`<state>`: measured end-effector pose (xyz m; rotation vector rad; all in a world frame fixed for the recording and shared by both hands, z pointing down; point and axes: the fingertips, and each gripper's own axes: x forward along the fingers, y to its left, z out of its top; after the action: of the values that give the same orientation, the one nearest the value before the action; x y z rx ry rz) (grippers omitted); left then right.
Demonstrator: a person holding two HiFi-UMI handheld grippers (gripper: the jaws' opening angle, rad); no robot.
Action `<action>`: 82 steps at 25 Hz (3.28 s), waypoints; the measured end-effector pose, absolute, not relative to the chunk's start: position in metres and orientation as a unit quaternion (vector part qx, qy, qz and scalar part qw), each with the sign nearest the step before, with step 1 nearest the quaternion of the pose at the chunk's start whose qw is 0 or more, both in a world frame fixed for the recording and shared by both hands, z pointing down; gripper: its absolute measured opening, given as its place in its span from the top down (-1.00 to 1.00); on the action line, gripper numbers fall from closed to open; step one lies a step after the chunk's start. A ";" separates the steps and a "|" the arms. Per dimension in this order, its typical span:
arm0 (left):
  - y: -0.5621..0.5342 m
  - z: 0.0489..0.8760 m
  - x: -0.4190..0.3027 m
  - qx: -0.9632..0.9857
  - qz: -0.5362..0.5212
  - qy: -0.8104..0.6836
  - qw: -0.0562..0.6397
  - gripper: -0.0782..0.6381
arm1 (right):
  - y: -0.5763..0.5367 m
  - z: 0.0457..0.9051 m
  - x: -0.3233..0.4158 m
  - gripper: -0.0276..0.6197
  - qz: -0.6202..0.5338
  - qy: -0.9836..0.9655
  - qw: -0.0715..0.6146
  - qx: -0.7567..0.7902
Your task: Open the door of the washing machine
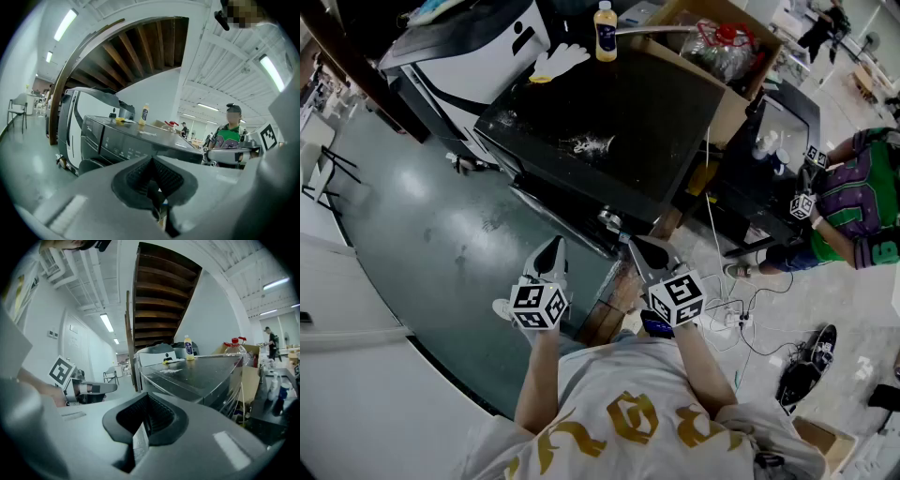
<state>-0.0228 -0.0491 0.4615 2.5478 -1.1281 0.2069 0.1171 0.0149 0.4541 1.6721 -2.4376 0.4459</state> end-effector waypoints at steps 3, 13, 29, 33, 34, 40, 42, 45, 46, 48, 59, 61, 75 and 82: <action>-0.049 0.463 -0.025 0.899 0.077 -0.397 0.172 0.78 | 0.016 0.456 0.115 0.85 0.149 -0.813 0.078 0.557; -0.053 0.472 -0.029 0.892 0.090 -0.403 0.182 0.78 | 0.014 0.461 0.114 0.85 0.146 -0.812 0.084 0.559; -0.078 0.542 -0.023 0.862 0.165 -0.409 0.249 0.46 | 0.008 0.497 0.109 0.84 0.150 -0.816 0.148 0.538; -0.089 0.564 -0.015 0.853 0.180 -0.405 0.276 0.42 | 0.006 0.509 0.107 0.84 0.161 -0.815 0.159 0.533; -0.092 0.570 -0.014 0.849 0.182 -0.406 0.286 0.38 | 0.006 0.512 0.107 0.84 0.164 -0.815 0.161 0.532; -0.105 0.604 -0.007 0.818 0.166 -0.418 0.358 0.23 | 0.007 0.526 0.107 0.84 0.178 -0.813 0.171 0.528; -0.107 0.614 -0.005 0.808 0.166 -0.420 0.379 0.20 | 0.008 0.530 0.109 0.84 0.182 -0.810 0.175 0.529; -0.114 0.624 -0.002 0.791 0.155 -0.431 0.405 0.15 | 0.007 0.534 0.115 0.84 0.188 -0.806 0.177 0.532; -0.117 0.627 0.000 0.786 0.150 -0.436 0.411 0.13 | 0.007 0.535 0.117 0.84 0.189 -0.805 0.178 0.533; -0.122 0.633 0.002 0.778 0.146 -0.443 0.421 0.11 | 0.007 0.538 0.121 0.85 0.192 -0.803 0.180 0.535; -0.127 0.651 0.003 0.750 0.178 -0.458 0.444 0.15 | 0.007 0.540 0.127 0.85 0.214 -0.803 0.164 0.532; -0.126 0.653 0.002 0.748 0.177 -0.455 0.450 0.15 | 0.005 0.537 0.126 0.85 0.223 -0.807 0.144 0.527; -0.112 0.650 -0.023 0.749 0.200 -0.452 0.441 0.18 | -0.001 0.529 0.124 0.85 0.203 -0.815 0.164 0.517; -0.097 0.650 -0.044 0.744 0.202 -0.456 0.445 0.24 | 0.000 0.527 0.109 0.85 0.201 -0.824 0.168 0.502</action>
<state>-0.0437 -0.0965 0.6496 1.8446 -1.1303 0.4997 0.1085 -0.0004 0.5270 1.4290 -2.3437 0.5713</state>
